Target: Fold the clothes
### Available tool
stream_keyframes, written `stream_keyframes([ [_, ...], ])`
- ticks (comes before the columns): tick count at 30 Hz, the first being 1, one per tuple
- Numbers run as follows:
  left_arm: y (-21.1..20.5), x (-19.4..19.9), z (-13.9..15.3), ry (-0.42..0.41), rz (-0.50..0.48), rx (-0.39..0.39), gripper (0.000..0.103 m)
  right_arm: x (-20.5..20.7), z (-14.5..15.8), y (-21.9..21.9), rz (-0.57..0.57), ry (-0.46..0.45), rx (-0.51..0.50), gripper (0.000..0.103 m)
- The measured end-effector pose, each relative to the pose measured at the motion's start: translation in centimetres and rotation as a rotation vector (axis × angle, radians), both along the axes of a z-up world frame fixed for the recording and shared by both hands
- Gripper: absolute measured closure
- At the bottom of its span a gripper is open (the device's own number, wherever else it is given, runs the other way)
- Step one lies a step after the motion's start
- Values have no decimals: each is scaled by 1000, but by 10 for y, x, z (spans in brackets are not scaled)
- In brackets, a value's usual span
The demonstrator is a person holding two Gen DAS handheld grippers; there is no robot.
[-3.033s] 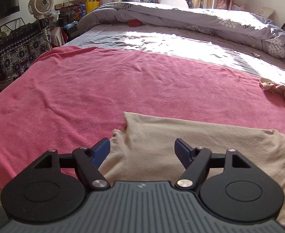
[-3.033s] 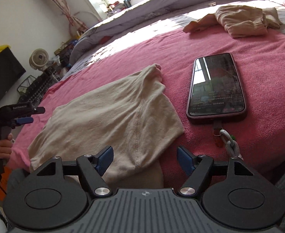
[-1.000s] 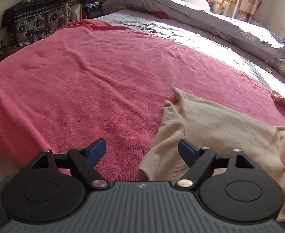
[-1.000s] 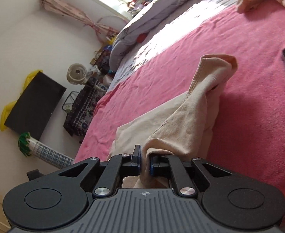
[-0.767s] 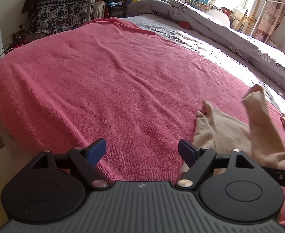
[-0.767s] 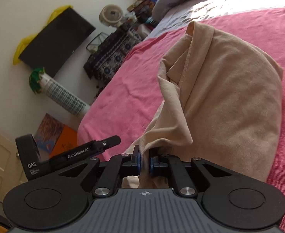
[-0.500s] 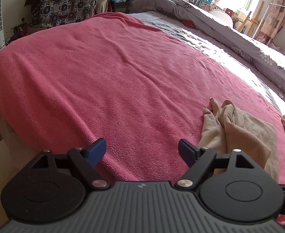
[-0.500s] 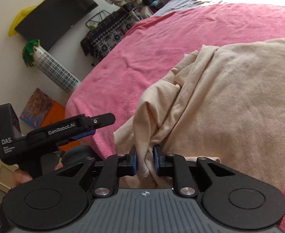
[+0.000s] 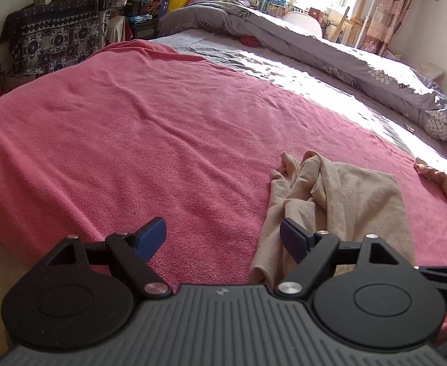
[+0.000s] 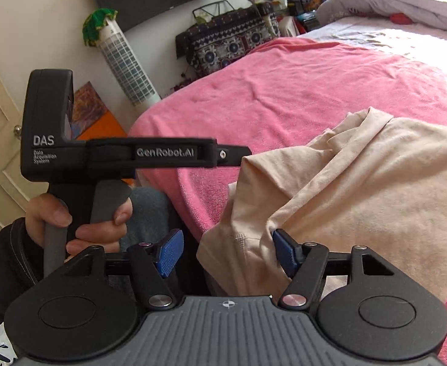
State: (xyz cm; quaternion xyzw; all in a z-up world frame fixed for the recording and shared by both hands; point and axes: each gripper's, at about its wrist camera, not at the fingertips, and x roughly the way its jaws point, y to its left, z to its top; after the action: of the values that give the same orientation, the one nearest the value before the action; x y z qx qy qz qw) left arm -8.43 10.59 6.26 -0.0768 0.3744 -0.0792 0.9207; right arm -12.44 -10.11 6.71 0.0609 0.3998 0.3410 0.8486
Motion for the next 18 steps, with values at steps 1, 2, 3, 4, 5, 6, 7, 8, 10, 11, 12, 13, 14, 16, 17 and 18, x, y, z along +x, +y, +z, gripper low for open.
stream_keyframes([
  [1,-5,2,-2,5,-9,8,20,-2,3,-6,-13,-12,-1,35],
  [2,-10,3,-4,11,-18,14,20,-4,6,-12,-26,-21,0,34],
  [3,-13,4,-7,20,-25,17,20,-6,9,-18,-42,-23,3,32],
  [4,-17,7,-10,37,-18,36,20,-8,11,-25,-62,-26,6,32],
  [5,-21,10,-13,55,-10,57,20,-10,12,-31,-82,-27,6,31],
  [6,-25,13,-17,73,-2,77,20,-12,12,-36,-97,-23,-2,31],
  [7,-27,15,-20,88,10,97,20,-13,9,-40,-107,-15,-15,30],
  [8,-28,16,-21,87,14,101,20,-15,7,-43,-116,-6,-27,30],
  [10,-28,14,-21,75,20,105,22,-18,0,-46,-118,25,-45,31],
  [11,-28,13,-20,71,22,110,23,-19,-4,-46,-111,44,-51,31],
  [12,-26,12,-20,68,31,115,24,-20,-7,-43,-98,53,-51,32],
  [13,-24,11,-19,65,41,120,26,-20,-8,-40,-85,53,-48,35],
  [14,-22,9,-19,62,51,125,27,-20,-9,-37,-71,51,-43,37],
  [16,-17,8,-19,57,94,162,31,-19,-7,-31,-34,44,-14,49],
  [17,-13,8,-18,56,128,197,33,-18,-6,-28,-7,45,6,51],
  [18,-9,8,-18,54,163,231,33,-19,-5,-26,35,53,35,51],
])
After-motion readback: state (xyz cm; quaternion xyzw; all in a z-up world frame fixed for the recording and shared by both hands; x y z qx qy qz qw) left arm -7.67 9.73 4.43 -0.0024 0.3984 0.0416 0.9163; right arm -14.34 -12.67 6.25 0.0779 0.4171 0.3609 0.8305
